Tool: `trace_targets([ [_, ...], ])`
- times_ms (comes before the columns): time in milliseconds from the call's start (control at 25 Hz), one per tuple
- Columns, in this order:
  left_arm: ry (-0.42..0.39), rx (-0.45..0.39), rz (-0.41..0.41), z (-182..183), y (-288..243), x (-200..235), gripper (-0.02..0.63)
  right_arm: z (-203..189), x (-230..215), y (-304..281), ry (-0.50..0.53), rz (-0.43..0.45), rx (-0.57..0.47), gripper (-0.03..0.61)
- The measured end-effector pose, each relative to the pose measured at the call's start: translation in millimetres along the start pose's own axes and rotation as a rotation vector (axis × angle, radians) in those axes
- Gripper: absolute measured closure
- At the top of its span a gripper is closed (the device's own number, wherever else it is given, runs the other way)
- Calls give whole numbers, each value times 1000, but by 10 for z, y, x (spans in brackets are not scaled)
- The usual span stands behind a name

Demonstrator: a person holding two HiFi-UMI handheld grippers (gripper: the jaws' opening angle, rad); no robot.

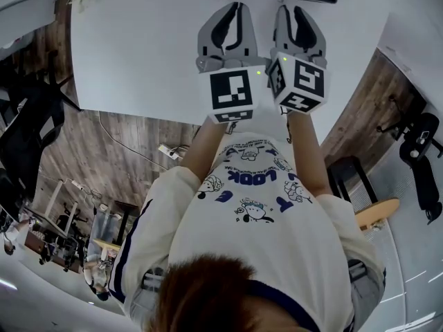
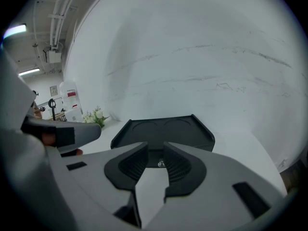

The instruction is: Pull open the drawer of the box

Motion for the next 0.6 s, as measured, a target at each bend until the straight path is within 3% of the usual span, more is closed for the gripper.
trace_targets([
  [600,10,44,9,-164,-185,60,589,-221,-45,-242,10,11,62,453],
])
Point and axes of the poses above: the fingertips, and each gripper's own axes: y backward along the fingers, x to its left, z out of its top, the point moved 7 cm from there along y, backward along the fingers, and after that the axes turned 6 degrees about y, right-handed, at the moved point
